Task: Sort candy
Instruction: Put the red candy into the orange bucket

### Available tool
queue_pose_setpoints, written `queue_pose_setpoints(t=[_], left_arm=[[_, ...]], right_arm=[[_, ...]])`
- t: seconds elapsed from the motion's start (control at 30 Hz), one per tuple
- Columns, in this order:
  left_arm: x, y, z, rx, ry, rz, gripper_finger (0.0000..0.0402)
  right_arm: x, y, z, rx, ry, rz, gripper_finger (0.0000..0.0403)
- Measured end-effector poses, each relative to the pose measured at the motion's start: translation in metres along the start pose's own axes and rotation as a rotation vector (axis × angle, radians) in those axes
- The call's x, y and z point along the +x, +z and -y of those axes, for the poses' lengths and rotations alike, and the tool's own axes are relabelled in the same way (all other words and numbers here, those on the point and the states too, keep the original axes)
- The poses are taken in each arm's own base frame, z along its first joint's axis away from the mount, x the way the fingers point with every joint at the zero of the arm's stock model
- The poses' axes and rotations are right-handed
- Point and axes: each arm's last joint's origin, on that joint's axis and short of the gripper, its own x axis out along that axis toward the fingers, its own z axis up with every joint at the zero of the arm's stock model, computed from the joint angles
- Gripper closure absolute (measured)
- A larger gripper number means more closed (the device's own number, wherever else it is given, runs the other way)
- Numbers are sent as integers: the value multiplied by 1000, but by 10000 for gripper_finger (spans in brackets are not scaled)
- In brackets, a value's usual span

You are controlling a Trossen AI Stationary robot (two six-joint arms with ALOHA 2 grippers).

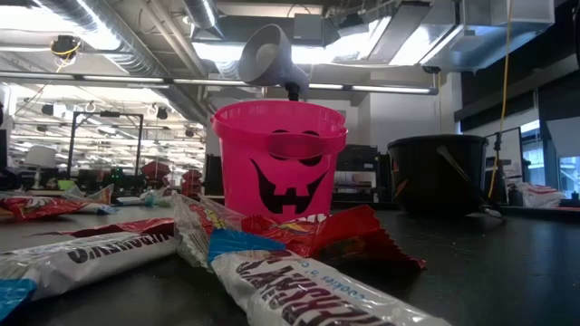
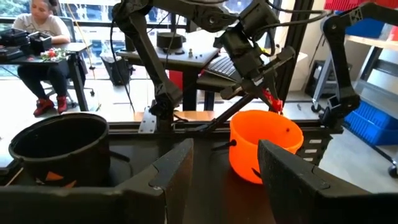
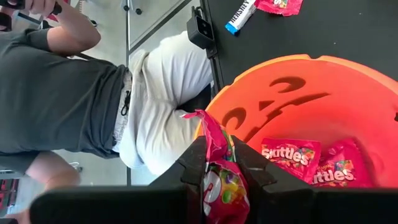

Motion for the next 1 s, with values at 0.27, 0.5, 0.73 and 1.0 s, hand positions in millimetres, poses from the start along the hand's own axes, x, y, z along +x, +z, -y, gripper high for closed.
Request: queue_pose_setpoints(t=[0.27,0.5,0.73,1.0], left_arm=[[0,2,0,9,-1,17,231],[0,2,0,23,0,21,231],[0,1,0,31,0,14,231],[0,1,0,32,0,12,231]], right_arm=[[-4,0,-1,6,29,-39,354],[-3,0,0,4,22,-42,354],[-3,-1,3,-7,-6,-61,354],[-4,-4,15,-50,-130,-86,354]])
